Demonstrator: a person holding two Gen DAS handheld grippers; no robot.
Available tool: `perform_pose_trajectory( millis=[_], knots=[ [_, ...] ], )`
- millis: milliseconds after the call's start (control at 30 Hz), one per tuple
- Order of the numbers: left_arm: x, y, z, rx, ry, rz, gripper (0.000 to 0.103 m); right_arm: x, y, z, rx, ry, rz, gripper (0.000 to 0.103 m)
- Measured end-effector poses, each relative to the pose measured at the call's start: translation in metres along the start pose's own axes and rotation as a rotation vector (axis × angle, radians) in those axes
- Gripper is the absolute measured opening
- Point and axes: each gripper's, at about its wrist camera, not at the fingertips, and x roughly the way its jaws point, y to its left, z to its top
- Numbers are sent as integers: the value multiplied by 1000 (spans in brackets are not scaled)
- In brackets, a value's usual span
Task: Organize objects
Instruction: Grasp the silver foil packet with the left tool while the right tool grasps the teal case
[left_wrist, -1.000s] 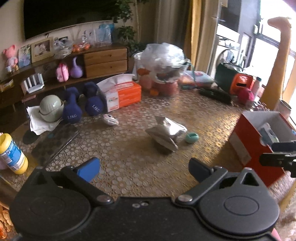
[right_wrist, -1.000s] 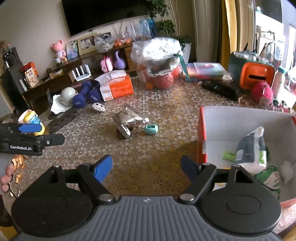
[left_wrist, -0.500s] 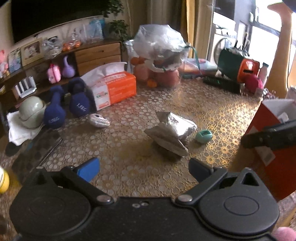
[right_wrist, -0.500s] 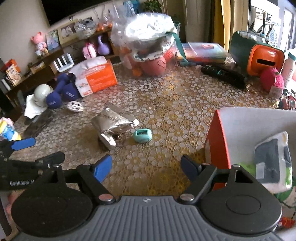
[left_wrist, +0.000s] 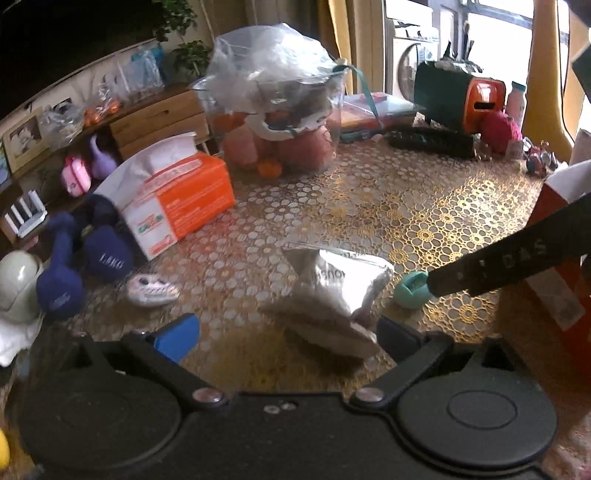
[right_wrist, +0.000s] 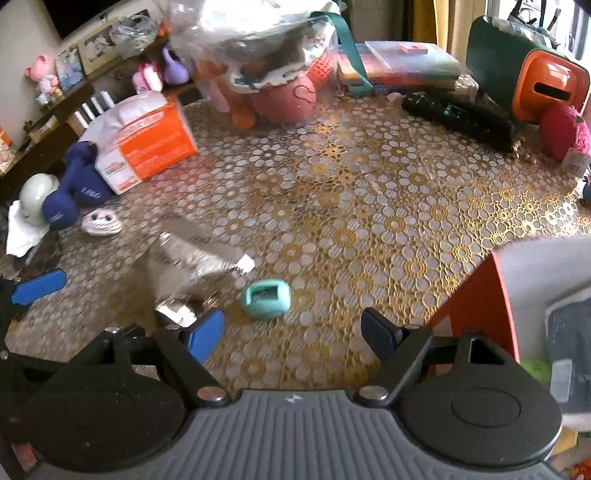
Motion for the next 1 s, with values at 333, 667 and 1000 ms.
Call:
perform_pose_trajectory(
  millis=[333, 667, 1000],
  knots=[
    [29, -7, 3, 51, 14, 0, 100, 29, 5, 9, -7, 29, 6, 82],
    [37, -9, 3, 53, 9, -45, 79, 40, 16, 11, -24, 30, 24, 81],
    [36, -9, 1, 38, 5, -63, 73, 39, 23, 7, -56, 18, 19, 56]
  ],
)
